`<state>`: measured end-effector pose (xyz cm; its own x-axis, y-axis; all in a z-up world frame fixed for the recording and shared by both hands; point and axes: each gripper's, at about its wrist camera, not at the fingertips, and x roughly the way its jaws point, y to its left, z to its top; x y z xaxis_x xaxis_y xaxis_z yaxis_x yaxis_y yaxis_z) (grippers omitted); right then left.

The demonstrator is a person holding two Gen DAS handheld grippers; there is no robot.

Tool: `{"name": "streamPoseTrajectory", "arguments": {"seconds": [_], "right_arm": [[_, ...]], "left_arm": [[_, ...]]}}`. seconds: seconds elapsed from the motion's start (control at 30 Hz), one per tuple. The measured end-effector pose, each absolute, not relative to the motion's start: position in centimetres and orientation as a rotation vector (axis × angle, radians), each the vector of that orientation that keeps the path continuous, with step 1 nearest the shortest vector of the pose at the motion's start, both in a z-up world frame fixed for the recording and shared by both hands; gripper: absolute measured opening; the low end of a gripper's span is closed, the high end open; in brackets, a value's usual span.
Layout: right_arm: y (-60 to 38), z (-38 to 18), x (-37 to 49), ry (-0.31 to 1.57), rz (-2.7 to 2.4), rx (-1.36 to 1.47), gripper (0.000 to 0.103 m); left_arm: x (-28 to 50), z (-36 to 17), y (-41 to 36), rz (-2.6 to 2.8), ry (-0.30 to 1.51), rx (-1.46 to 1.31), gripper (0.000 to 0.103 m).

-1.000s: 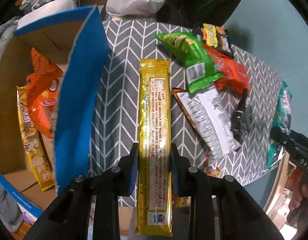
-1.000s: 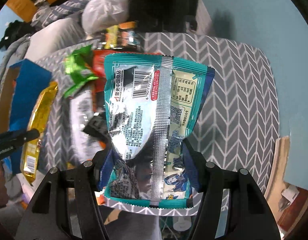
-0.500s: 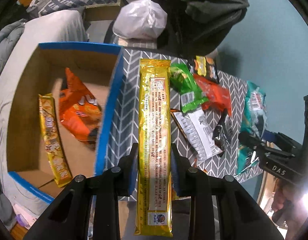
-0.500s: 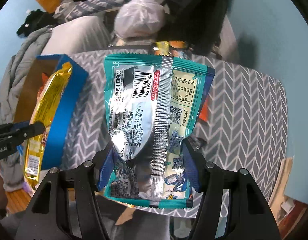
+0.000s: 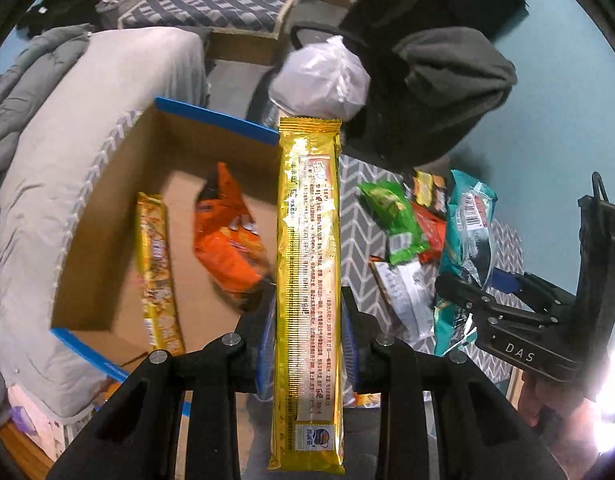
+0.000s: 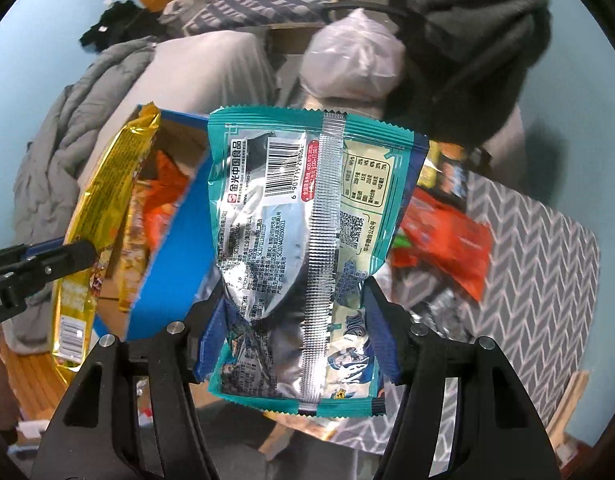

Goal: Organize snacks
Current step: 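Carry the yellow bar and teal packet into the box and release both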

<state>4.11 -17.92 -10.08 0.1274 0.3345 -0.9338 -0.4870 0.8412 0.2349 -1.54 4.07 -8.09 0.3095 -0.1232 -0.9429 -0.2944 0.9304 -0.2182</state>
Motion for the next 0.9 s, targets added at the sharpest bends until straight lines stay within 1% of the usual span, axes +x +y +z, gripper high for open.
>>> {"name": "streamPoseTrajectory", "arguments": {"seconds": [0.6, 0.9], "right_arm": [[-6.5, -9.7, 2.6, 1.29, 0.807, -0.242, 0.063], [-1.3, -10.9, 1.9, 1.334, 0.857, -0.263, 0.063]], "left_arm": [[-5.1, -9.8, 12.7, 0.309, 1.236, -0.456, 0.029], [-5.0, -11.6, 16.4, 0.352, 1.237, -0.459, 0.029]]}}
